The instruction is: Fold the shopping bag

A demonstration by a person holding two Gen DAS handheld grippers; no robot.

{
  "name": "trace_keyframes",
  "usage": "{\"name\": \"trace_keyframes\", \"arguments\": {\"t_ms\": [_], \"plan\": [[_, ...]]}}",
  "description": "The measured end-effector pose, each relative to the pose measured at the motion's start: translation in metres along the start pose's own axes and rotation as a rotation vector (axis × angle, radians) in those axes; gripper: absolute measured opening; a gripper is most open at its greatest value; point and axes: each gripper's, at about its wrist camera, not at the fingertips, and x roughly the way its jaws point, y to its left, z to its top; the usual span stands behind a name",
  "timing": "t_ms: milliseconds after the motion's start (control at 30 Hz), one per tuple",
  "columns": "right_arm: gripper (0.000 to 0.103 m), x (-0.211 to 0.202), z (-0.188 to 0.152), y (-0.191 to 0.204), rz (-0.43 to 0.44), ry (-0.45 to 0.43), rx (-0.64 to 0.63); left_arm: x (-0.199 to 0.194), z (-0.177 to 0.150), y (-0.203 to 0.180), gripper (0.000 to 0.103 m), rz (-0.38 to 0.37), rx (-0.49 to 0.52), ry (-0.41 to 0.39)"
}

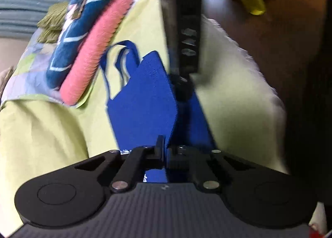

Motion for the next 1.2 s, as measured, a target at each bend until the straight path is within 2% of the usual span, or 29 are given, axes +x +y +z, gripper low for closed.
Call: {"name": "trace_keyframes", "arguments": {"t_ms": [233,433,533,600,667,733,833,900,967,1000,1067,1167,1200], "plan": [[0.017,-0.002,-0.003,0.001,-0.01,0.0,-0.003,0.003,0.0,-0.017,0.0,-0.009,0.066,-0.001],[0.018,-0.018,-0.013,0.003,-0.054,0.054,-0.003,0.006,-0.001,-0.03,0.0,-0.015,0.118,-0.002],[0.02,-0.033,-0.014,0.008,-0.047,0.055,-0.012,0.005,-0.001,-0.034,0.0,-0.004,0.125,-0.002],[0.02,-0.05,-0.01,0.015,-0.017,0.004,-0.022,0.005,-0.001,-0.035,0.0,0.0,0.127,0.001],[0.02,-0.066,-0.001,0.023,-0.001,-0.083,-0.036,0.006,0.0,-0.036,0.0,0.004,0.129,0.004],[0.019,-0.066,0.011,0.03,0.007,-0.134,-0.047,0.006,0.001,-0.036,0.0,0.007,0.125,0.007],[0.003,-0.035,0.017,0.037,-0.011,-0.106,-0.084,0.006,0.001,-0.035,0.0,0.008,0.092,0.01],[0.0,-0.006,0.011,0.033,-0.084,-0.029,-0.092,0.005,0.001,-0.031,0.0,0.008,0.039,0.01],[0.0,0.01,0.001,0.026,-0.113,-0.008,-0.07,0.003,-0.001,-0.024,0.0,-0.002,-0.056,0.018],[0.0,0.012,0.0,0.025,-0.118,-0.007,-0.067,-0.001,-0.004,-0.018,0.0,-0.013,-0.136,0.024],[0.0,0.013,-0.001,0.025,-0.124,-0.005,-0.068,-0.013,-0.011,0.0,0.014,-0.043,-0.341,0.037],[0.0,0.015,-0.001,0.026,-0.134,0.001,-0.09,-0.037,-0.022,0.026,0.014,-0.087,-0.708,0.008],[0.0,0.015,-0.002,0.028,-0.136,0.0,-0.095,-0.042,-0.025,0.03,0.014,-0.095,-0.785,0.005]]}}
